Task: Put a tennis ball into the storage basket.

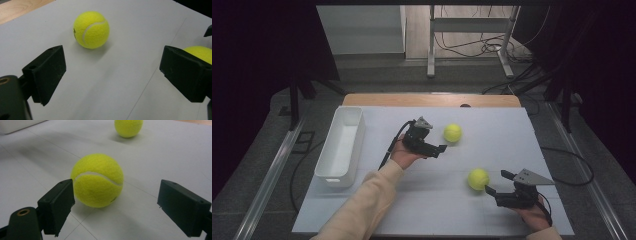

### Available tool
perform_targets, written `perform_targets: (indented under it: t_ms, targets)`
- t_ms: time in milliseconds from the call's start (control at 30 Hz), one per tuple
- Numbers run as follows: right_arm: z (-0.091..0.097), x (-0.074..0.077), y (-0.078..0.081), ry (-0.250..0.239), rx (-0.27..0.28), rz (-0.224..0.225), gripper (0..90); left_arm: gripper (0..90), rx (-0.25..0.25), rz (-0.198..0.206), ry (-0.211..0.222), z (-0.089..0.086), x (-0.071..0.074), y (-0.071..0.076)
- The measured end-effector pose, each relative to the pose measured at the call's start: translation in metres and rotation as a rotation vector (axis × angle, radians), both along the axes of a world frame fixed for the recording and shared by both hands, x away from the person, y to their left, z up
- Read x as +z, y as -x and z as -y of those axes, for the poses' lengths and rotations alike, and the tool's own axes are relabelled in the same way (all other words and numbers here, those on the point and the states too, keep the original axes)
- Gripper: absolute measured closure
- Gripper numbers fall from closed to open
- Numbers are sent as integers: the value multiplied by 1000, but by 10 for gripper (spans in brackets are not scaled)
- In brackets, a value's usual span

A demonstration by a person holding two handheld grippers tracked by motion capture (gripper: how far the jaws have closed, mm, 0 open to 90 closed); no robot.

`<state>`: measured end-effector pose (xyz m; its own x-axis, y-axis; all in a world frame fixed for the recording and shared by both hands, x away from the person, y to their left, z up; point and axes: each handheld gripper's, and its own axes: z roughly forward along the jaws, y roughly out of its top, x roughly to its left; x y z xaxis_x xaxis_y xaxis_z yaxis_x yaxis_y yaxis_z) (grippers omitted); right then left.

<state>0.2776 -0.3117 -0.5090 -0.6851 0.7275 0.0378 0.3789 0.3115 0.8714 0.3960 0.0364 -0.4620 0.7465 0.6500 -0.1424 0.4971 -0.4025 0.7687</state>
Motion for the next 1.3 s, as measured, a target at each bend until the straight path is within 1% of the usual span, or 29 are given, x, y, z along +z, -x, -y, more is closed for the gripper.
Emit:
perform_targets:
  t_ms: [133,367,600,967,1300]
  targets:
    - [0,0,0,3,1,-2,144,77,7,0,2,1,1,-3]
    - [0,-1,0,3,3,-5,143,77,5,-7,-18,4,-2,-7]
    - [-1,-1,0,5,4,-6,144,77,12,-13,-24,7,-3,-14]
    - [-1,-1,0,6,4,-7,144,77,7,-18,-47,16,-6,-24]
    - [-1,-2,-1,8,4,-10,144,78,10,-21,-53,23,-11,-32]
